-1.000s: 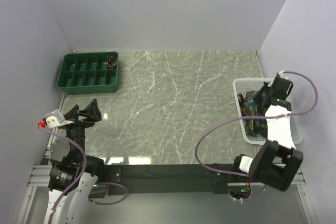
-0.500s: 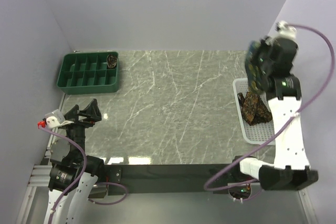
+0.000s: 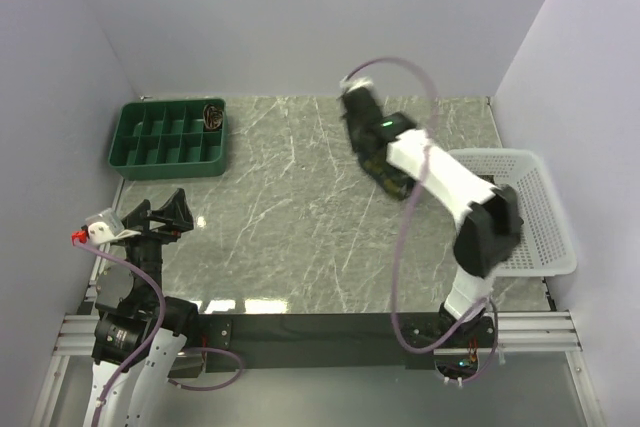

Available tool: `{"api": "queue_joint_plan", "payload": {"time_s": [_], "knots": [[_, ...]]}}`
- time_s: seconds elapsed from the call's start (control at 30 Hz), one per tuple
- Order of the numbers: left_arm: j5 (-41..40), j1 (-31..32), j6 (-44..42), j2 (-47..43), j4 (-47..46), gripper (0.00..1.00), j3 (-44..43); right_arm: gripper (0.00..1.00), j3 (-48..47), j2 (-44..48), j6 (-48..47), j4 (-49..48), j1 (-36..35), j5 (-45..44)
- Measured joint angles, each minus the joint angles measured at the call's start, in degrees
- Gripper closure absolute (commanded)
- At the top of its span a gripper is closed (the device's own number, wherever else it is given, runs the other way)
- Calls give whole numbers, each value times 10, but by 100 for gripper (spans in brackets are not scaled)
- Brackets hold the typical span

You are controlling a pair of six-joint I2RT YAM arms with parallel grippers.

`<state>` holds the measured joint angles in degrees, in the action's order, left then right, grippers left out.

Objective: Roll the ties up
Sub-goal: Move the tie to the center of the board

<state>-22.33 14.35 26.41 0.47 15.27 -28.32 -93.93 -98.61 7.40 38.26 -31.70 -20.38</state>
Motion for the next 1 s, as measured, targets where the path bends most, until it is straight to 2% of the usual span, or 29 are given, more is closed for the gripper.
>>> {"api": "queue_joint_plan", "payload": {"time_s": [0.03,0.13,0.17,0.27,0.37,0.5,0.63,0.73,0.87,1.0], "knots": [[0,0,0,0,0,2,0,94,4,-30,2,5,-21,-4],[0,0,0,0,0,2,0,73,0,-127,12,33,-89,-24],[0,0,0,0,0,2,0,61,-8,-158,16,47,-113,-28],[2,0,0,0,0,2,0,41,-49,-235,27,85,-176,-23],[5,0,0,0,0,2,0,32,-95,-267,32,107,-225,0],[22,1,0,1,-4,1,0,30,-116,-242,37,105,-263,54],[56,8,12,39,-10,1,-4,30,-34,-138,39,75,-245,76],[101,12,33,127,-6,1,-25,32,87,-21,50,42,-187,97],[187,15,63,291,-4,0,-68,34,263,110,70,-39,-58,148],[257,44,106,445,-20,0,-75,34,394,162,75,-97,38,203]]}}
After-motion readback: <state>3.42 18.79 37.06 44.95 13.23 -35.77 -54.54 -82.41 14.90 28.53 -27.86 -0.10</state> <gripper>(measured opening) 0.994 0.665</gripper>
